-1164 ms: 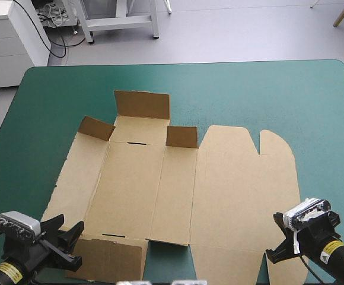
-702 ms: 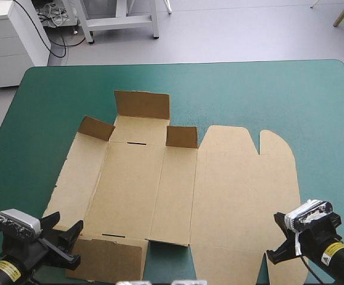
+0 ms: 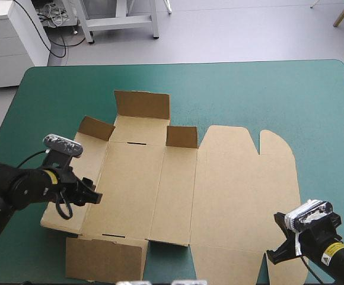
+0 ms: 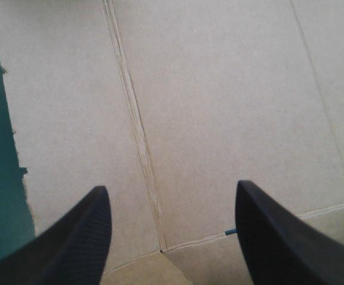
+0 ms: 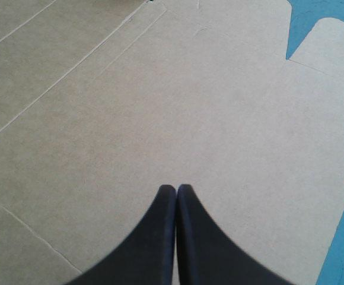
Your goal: Fold the box
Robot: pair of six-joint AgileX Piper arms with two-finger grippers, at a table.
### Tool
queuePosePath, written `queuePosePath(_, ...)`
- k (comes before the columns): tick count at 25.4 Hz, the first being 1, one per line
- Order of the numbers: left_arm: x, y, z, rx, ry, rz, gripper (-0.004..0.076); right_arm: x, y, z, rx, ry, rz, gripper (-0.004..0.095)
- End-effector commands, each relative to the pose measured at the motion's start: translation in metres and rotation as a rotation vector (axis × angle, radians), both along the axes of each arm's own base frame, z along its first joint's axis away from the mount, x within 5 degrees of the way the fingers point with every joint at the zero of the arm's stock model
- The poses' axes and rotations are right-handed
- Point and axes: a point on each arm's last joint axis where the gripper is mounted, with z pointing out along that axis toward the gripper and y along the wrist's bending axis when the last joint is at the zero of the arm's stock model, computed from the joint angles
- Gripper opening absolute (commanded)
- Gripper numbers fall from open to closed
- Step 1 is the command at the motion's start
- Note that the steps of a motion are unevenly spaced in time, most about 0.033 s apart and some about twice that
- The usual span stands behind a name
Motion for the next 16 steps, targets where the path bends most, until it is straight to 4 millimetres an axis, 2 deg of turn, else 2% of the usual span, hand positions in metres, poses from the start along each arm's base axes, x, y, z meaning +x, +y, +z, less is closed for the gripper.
queuePosePath(1,0.026,-0.008,0.011,0.024,0.052,-0.013,0.0440,0.004,0.001,0.012,0.037,-0.075,-0.011,-0.0020)
queuePosePath(4,0.050,0.004,0.012,0.005,0.157,0.035,0.0440,0.004,0.001,0.012,0.037,-0.075,-0.011,-0.0021)
queuePosePath(5,0.060,0.012,0.010,-0.051,0.176,0.055,0.0440,0.004,0.001,0.012,0.037,-0.075,-0.011,-0.0021)
queuePosePath(8,0.074,0.034,0.004,-0.120,0.199,0.088,0.0440,0.004,0.001,0.012,0.037,-0.075,-0.011,-0.0021)
queuePosePath(16,0.089,0.085,-0.010,-0.156,0.215,0.175,0.0440,0.004,0.001,0.012,0.037,-0.075,-0.011,-0.0021)
